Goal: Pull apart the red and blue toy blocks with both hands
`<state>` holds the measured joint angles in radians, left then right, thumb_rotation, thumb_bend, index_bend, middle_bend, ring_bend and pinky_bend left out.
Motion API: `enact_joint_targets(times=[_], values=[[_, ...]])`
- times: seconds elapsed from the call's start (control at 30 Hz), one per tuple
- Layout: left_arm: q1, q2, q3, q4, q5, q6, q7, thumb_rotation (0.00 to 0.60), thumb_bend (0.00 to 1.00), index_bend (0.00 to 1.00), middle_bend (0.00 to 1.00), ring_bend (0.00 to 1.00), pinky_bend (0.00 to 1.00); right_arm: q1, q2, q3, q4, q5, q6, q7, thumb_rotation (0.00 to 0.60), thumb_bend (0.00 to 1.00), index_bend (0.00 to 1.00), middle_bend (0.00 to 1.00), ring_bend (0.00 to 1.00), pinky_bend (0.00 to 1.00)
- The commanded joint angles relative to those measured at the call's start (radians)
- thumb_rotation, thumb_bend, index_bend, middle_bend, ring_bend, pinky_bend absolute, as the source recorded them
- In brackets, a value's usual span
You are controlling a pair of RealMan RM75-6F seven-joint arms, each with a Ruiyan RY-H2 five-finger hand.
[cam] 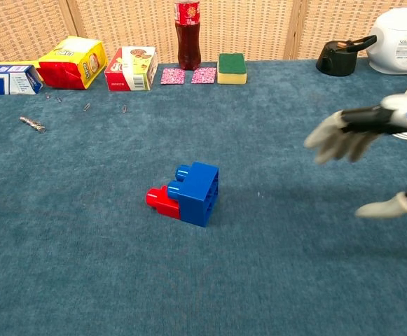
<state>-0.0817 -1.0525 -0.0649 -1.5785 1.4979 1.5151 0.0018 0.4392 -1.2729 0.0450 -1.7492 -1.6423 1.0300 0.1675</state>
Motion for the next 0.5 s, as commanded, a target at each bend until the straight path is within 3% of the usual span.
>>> enact_joint_targets(times=[0.03,0.23,0.5], values=[[0.001,0.001,0.0,0.004,-0.007,-0.004,-0.003,0.461,0.13,0.19,0.27,0.17,0.24,0.044,-0.058,0.02,0.005,0.036,-0.052,-0.028,0.6,0.17,0.16,0.28,0.27,0.28],[0.006,0.004,-0.004,0.026,-0.028,-0.008,-0.025,0.465,0.13,0.19,0.27,0.17,0.24,0.095,-0.158,0.063,0.02,0.136,-0.099,-0.122,0.6,0.1,0.08,0.21,0.22,0.24],[0.003,-0.005,-0.003,0.059,-0.031,-0.019,-0.06,0.465,0.13,0.19,0.27,0.17,0.24,0.141,-0.253,0.096,0.025,0.238,-0.122,-0.247,0.6,0.09,0.02,0.16,0.17,0.21]])
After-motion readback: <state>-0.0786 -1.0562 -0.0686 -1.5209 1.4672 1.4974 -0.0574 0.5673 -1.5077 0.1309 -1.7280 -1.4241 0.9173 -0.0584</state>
